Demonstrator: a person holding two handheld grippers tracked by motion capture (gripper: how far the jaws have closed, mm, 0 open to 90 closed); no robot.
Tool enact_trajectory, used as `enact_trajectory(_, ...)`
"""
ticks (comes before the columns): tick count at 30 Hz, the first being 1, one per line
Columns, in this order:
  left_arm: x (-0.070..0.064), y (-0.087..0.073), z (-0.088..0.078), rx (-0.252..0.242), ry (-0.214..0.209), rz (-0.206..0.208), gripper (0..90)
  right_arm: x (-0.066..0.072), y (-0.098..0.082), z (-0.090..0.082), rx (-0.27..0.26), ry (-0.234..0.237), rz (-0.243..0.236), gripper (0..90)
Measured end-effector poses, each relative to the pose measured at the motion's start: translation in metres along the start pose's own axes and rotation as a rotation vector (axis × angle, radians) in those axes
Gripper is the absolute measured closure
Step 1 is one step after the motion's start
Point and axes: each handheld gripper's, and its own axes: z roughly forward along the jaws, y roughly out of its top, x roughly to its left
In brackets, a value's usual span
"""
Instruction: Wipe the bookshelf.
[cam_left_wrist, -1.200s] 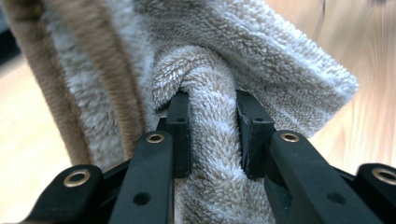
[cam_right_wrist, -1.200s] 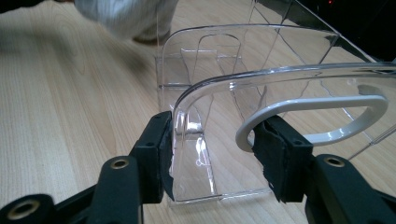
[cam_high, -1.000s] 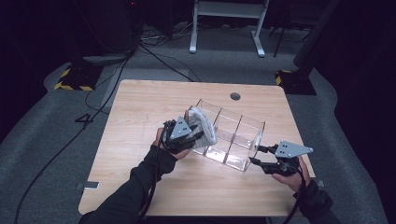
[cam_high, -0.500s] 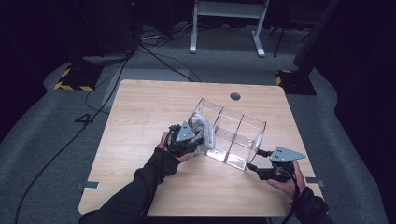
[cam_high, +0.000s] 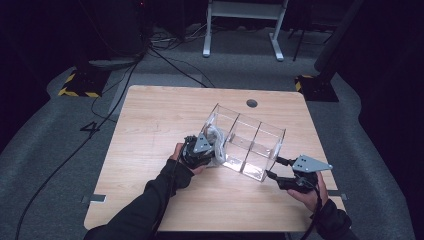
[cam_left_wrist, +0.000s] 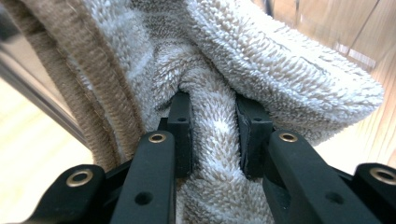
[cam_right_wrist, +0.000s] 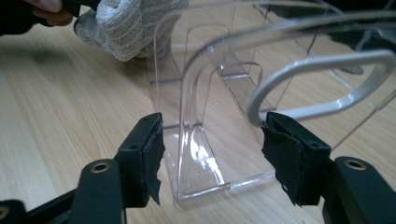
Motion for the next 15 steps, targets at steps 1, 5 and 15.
enact_trajectory(1,0.001,0.008,-0.006,-0.041,0.015,-0.003,71.7,0.000,0.002,-0.001,-0.007,-0.009,-0.003,38.6)
enact_trajectory(5,0.003,0.022,-0.017,-0.097,0.027,0.011,71.4,0.002,0.005,-0.002,-0.016,-0.005,-0.008,39.9)
enact_trajectory(15,0.013,0.045,-0.012,-0.150,0.042,-0.002,71.4,0.001,0.014,0.009,-0.023,-0.043,-0.020,45.8)
